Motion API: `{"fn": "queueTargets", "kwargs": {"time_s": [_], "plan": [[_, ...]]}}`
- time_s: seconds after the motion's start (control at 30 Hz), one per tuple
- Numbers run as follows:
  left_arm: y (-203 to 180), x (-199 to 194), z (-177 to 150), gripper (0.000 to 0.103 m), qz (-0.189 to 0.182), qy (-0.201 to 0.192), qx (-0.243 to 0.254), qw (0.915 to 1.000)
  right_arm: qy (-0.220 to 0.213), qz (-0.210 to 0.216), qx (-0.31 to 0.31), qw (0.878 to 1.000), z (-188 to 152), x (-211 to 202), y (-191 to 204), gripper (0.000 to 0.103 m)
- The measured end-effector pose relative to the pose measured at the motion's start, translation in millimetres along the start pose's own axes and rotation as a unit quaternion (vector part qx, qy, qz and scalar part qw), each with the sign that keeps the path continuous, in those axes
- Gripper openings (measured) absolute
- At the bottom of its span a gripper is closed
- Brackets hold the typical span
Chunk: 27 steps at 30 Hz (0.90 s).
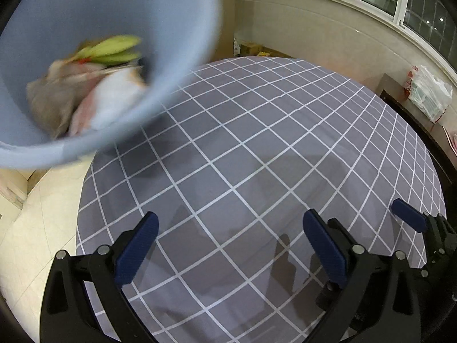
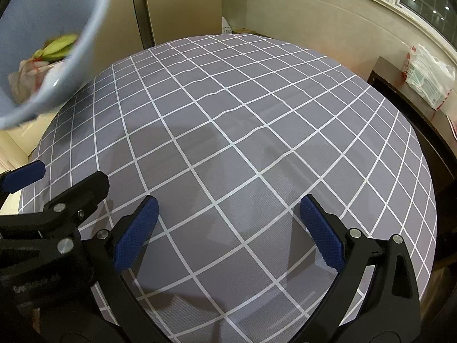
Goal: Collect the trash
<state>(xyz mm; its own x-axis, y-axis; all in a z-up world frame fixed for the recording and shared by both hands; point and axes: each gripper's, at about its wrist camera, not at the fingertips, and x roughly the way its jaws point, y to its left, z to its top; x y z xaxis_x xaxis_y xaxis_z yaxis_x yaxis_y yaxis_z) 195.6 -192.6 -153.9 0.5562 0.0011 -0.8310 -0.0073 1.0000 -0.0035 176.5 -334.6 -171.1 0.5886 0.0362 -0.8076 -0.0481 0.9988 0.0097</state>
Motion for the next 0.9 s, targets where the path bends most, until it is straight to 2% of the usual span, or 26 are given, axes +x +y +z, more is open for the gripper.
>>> {"fn": "queueTargets", "kwargs": {"time_s": [0.23, 0.53, 0.73, 0.9], "plan": [[5.1, 20.1, 4.8, 0.099, -0.029, 0.019, -0.013, 0.9993, 0.000, 0.000, 0.000, 1.000, 0.2, 0.5, 0.3, 0.097], [-6.6, 35.9, 16.0, 0.099, 0.001, 0.013, 0.023, 0.9997, 0.000, 0.000, 0.000, 1.000, 0.4, 0.6, 0.1, 0.097], [-6.9, 39.0, 17.1, 0.099, -0.009, -0.012, 0.034, 0.9993, 0.000, 0.000, 0.000, 1.000, 0.0, 0.7, 0.4, 0.097], [-8.1, 40.5, 17.3, 0.099, -0.009, -0.013, 0.035, 0.9993, 0.000, 0.000, 0.000, 1.000, 0.2, 0.8, 0.5, 0.097]]}}
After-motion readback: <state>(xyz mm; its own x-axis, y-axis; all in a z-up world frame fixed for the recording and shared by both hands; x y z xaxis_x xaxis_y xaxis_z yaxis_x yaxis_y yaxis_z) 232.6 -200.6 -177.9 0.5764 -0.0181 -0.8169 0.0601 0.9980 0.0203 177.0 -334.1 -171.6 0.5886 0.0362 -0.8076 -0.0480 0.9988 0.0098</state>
